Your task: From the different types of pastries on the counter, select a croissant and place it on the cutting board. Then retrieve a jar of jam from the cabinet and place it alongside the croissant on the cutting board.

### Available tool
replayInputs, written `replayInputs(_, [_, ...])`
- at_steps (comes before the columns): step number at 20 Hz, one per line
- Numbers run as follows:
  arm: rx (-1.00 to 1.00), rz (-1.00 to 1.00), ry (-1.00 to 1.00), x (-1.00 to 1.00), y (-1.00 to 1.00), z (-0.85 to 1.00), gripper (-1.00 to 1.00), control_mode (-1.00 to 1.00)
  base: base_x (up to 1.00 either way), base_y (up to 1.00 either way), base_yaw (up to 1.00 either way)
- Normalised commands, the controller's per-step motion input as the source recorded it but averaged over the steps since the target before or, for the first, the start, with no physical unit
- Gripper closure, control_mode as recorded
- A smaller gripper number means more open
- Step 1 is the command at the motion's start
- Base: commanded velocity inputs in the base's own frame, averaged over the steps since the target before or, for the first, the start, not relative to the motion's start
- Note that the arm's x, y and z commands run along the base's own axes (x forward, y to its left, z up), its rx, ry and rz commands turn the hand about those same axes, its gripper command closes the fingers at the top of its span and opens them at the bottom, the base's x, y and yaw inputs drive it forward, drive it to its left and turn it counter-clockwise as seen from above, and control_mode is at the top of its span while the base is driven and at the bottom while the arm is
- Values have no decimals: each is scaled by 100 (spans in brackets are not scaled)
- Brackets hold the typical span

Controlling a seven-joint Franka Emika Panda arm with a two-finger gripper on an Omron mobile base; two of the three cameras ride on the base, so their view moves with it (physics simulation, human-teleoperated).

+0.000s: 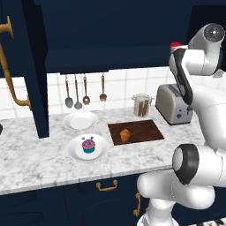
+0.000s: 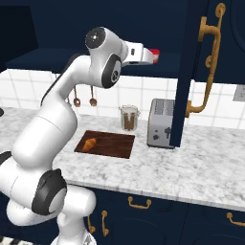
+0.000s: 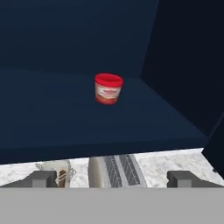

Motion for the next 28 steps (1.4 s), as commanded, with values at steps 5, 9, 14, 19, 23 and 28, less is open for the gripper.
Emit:
replayInputs(5, [1, 0, 3, 48, -4, 15, -100, -100, 0, 0, 0])
replayInputs(9, [0, 0, 0, 54, -8, 0, -100, -100, 0, 0, 0])
replayInputs(14, [8, -1, 0, 29, -40, -2, -100, -100, 0, 0, 0])
replayInputs(19, [6, 0, -1, 38, -13, -3, -100, -100, 0, 0, 0])
replayInputs(23, [0, 0, 0, 35, 0, 0, -100, -100, 0, 0, 0])
replayInputs(28, [0, 0, 0, 18, 4, -14, -100, -100, 0, 0, 0])
